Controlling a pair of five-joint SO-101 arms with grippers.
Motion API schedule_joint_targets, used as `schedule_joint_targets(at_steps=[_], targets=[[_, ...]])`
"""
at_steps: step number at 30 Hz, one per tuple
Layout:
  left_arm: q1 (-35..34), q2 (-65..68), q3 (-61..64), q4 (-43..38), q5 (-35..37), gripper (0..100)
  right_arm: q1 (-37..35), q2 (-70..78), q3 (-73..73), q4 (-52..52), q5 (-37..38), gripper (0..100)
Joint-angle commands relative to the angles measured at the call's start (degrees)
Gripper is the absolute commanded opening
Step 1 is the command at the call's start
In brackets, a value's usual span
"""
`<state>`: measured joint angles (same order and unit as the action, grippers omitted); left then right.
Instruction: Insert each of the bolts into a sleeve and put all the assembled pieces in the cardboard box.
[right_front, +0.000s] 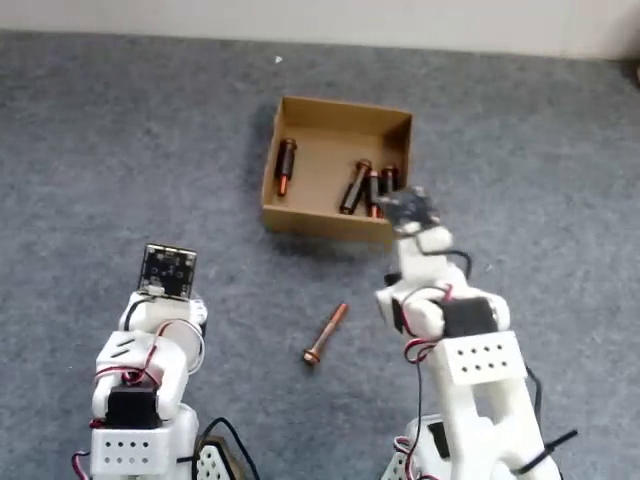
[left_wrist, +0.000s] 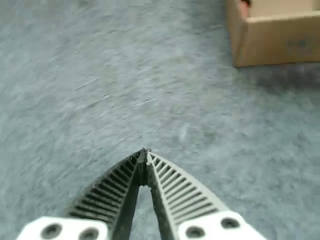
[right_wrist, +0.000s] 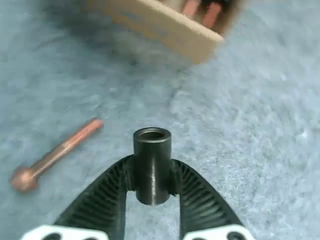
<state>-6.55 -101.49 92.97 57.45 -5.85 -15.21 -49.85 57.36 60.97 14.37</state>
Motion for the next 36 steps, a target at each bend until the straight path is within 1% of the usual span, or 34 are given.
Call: schedule_joint_targets(at_steps=[1, 6, 9, 15, 17, 20, 24, 27, 32, 36], targets=[[5.0, 0.3, -8.7, 1.0, -1.7, 5, 5.1, -2.5, 5.3, -9.7, -5.3, 0.5], [10.1, 0.8, -18.2, 7.9, -1.8, 6, 8.1, -2.5, 7.3, -13.3, -8.6, 0.5], [13.6, 6.1, -22.7, 9.5, -1.8, 6, 9.2, -2.5, 7.8, -15.3, -10.0, 0.5], [21.2, 29.1, -33.1, 10.9, -1.5, 6, 13.7, -2.5, 11.3, -20.6, -10.2, 0.5], [24.5, 37.1, -35.9, 12.0, -1.1, 6, 15.3, -2.5, 12.3, -22.5, -12.8, 0.5], [28.5, 47.9, -38.9, 11.6, 4.2, 8, 18.0, -2.5, 12.3, -23.0, -14.6, 0.5], [32.7, 59.8, -41.4, 11.4, 10.3, 17, 19.1, -2.5, 12.2, -23.0, -14.8, 0.5], [34.3, 67.0, -43.1, 8.4, 12.7, 19, 19.1, -2.5, 12.2, -23.0, -14.8, 0.5], [36.1, 75.2, -44.0, 0.9, 12.8, 19, 19.1, -2.5, 12.2, -23.0, -14.5, 0.5], [37.9, 79.9, -44.5, -2.9, 13.8, 19, 19.1, -2.5, 12.2, -23.0, -14.4, 0.5]])
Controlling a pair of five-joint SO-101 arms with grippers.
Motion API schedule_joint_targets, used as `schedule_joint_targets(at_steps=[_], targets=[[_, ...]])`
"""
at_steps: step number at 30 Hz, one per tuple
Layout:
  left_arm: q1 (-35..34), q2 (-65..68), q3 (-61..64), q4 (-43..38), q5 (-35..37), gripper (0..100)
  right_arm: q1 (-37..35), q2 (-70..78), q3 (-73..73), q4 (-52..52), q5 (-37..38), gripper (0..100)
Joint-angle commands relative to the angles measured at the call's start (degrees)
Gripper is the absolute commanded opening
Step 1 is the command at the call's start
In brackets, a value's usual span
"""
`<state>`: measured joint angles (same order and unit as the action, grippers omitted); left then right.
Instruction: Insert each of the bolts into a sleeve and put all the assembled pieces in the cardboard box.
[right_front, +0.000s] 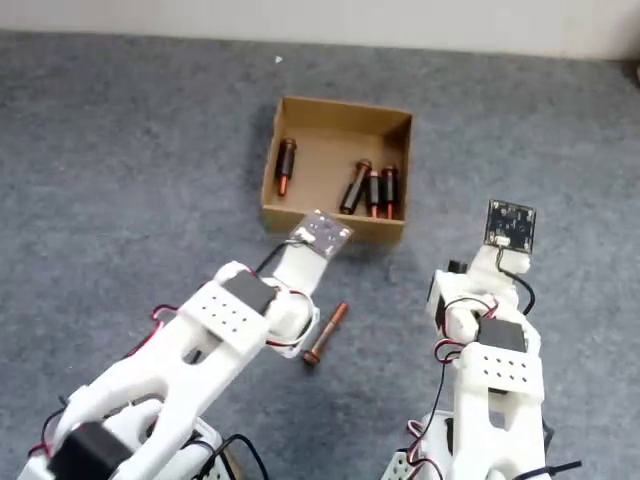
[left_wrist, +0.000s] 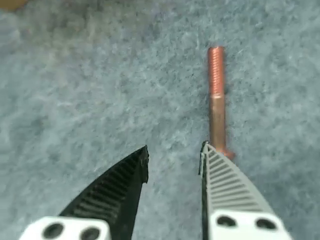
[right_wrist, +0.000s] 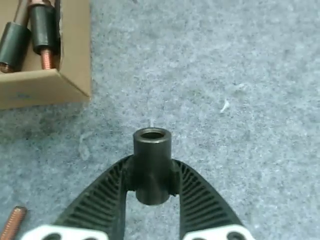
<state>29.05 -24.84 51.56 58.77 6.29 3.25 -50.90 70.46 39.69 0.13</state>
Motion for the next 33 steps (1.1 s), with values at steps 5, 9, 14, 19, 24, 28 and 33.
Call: schedule_joint_targets(at_steps=[5, 9, 14, 19, 24, 28, 33], targets=[[4.4, 8.9, -5.6, -6.1, 3.1, 19, 0.7, -1.5, -0.9, -1.7, -0.1, 0.5], [5.0, 14.6, -8.6, -6.1, 3.2, 19, 0.7, -1.5, -0.9, -1.7, -0.1, 0.5], [5.0, 21.9, -11.5, -6.1, 3.2, 18, 0.7, -1.5, -0.9, -1.7, -0.1, 0.5], [5.0, 25.8, -14.3, -5.8, 3.2, 5, 0.7, -1.5, -0.9, -1.7, -0.1, 0.5], [5.0, 26.3, -14.7, -5.7, 3.2, 0, 0.7, -1.5, -0.8, -1.7, -0.1, 0.5], [3.6, 26.2, -15.8, -4.2, 3.2, 0, 0.7, -1.5, -0.7, -1.7, -0.1, 0.5], [-0.2, 23.0, -21.3, 4.1, 8.9, 0, 0.7, -1.5, -0.7, -1.7, -0.1, 0.5]])
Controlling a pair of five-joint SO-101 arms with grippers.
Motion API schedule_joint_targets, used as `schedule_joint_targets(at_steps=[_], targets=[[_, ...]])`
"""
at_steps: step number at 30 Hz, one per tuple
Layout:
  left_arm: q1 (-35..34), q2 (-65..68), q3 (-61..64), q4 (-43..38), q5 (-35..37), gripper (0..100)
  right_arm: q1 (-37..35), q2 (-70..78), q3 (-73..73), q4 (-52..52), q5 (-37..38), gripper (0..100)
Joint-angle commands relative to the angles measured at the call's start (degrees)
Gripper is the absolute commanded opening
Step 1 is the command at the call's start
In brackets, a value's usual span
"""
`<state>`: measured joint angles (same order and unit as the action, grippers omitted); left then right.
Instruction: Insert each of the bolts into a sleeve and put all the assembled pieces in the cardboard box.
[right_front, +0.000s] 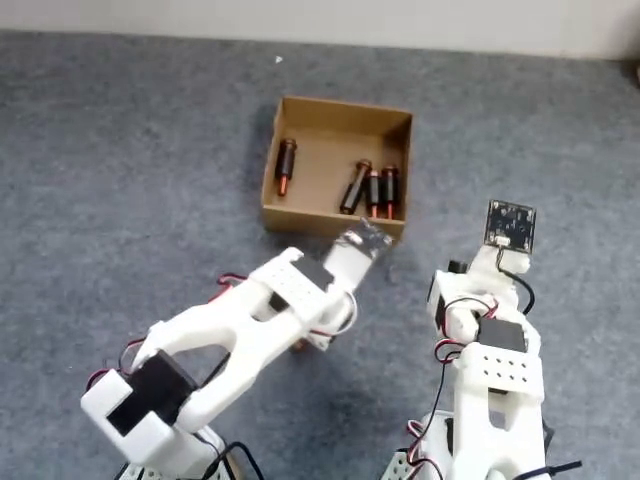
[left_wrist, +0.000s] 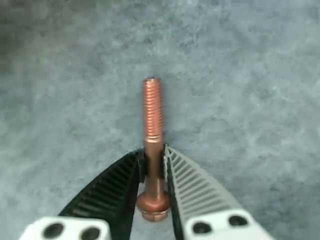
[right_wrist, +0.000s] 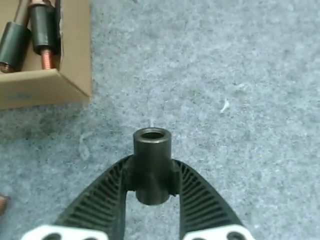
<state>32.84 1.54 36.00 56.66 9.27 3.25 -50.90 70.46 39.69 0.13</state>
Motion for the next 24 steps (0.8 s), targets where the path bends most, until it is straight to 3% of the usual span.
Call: schedule_joint_targets(at_steps=[1, 7, 12, 20, 24], targets=[[-5.3, -5.0, -6.8, 8.1, 8.3, 0, 0.7, -1.5, -0.7, -1.7, -0.1, 0.5], [-15.6, -16.9, -5.9, 8.9, 19.0, 1, 0.7, -1.5, -0.7, -1.7, -0.1, 0.5], [-22.5, -25.5, 3.6, -1.8, 39.7, 1, 0.7, -1.5, -0.7, -1.7, -0.1, 0.5], [-21.8, -31.2, 17.0, -17.6, 60.7, 1, 0.7, -1.5, -0.7, -1.7, -0.1, 0.5], [-21.5, -31.3, 17.5, -17.8, 66.8, 17, 0.7, -1.5, -0.7, -1.7, -0.1, 0.5]])
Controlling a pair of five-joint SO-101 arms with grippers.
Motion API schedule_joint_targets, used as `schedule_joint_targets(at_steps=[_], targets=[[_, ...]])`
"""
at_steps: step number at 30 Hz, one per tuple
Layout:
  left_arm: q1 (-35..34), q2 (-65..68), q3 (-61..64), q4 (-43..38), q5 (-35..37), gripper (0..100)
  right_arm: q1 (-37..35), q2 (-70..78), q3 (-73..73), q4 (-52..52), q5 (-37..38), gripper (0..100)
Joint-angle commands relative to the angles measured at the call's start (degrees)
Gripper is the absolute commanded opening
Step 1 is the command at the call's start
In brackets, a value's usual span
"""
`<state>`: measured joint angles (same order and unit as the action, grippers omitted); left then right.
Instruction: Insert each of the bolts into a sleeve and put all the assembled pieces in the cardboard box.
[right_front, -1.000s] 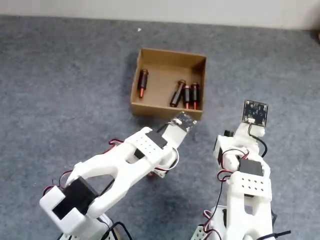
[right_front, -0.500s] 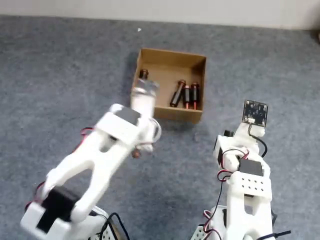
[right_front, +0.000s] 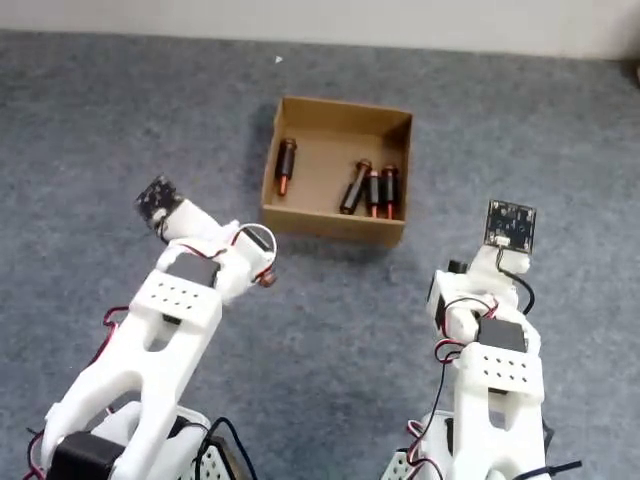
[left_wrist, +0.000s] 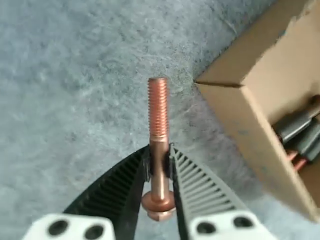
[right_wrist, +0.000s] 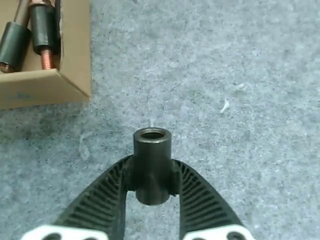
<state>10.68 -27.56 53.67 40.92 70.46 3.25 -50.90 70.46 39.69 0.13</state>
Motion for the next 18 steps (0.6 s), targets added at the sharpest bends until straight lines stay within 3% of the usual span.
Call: schedule_joint_targets(at_steps=[1, 4, 10, 15, 18], targets=[[0.7, -2.2, 0.0, -2.1, 6.0, 23, 0.7, -1.5, -0.7, -1.7, -0.1, 0.5], [0.7, -2.2, 0.8, -2.1, 5.8, 35, 0.7, -1.5, -0.7, -1.7, -0.1, 0.5], [0.2, -2.7, -1.2, 1.7, 4.8, 32, 0.7, -1.5, -0.5, -1.7, -0.1, 0.5], [0.2, -2.7, -8.4, 14.5, -3.5, 28, 0.7, -1.5, -0.5, -1.7, -0.1, 0.5], [0.2, -2.7, -11.8, 21.5, -14.7, 23, 0.7, -1.5, -0.5, -1.7, -0.1, 0.5]])
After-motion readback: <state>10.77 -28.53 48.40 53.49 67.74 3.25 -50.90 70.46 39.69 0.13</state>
